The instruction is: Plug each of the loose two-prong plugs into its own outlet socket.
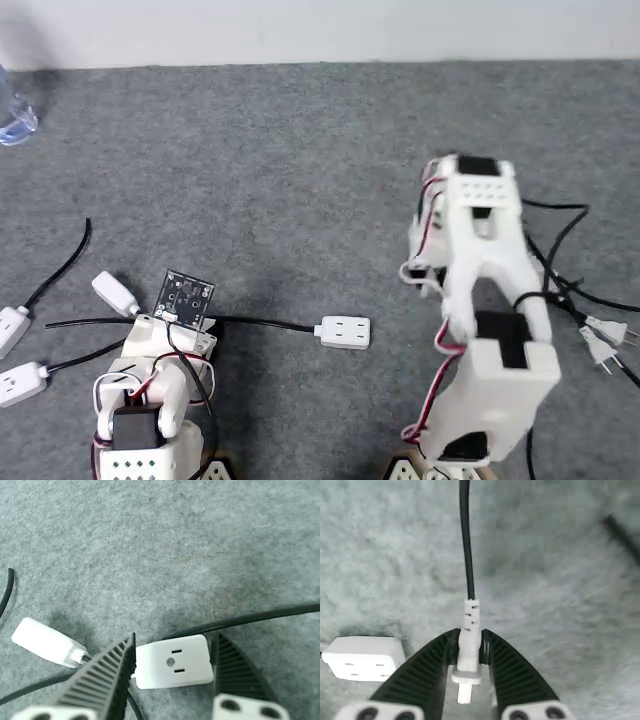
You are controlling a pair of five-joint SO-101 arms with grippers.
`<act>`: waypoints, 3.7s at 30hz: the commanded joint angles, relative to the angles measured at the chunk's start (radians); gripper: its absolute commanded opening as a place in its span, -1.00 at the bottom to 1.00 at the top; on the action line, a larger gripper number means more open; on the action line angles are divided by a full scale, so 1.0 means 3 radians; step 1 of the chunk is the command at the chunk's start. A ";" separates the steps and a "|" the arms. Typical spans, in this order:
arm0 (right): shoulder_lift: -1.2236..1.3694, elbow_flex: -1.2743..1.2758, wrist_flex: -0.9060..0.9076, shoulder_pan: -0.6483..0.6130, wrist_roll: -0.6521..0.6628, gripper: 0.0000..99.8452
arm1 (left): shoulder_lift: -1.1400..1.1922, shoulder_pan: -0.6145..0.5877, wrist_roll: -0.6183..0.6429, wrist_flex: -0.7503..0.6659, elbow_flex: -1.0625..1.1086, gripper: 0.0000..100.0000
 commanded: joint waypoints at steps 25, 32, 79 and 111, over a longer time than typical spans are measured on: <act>-0.0187 0.0552 -0.0309 -0.0156 0.2388 -0.76 | -0.0051 0.0010 0.0026 0.0005 -0.0023 -0.54; 0.0151 0.0552 -0.0417 -0.0279 0.2388 -0.79 | -0.0051 0.0010 0.0026 0.0000 -0.0023 -0.54; 0.0289 -0.0113 0.0437 -0.0637 0.1913 -0.59 | -0.0051 0.0010 0.0026 0.0000 -0.0018 -0.54; 0.0386 -0.0020 -0.0090 -0.0637 0.1171 -0.99 | -0.0051 0.0010 0.0015 0.0000 -0.0018 -0.54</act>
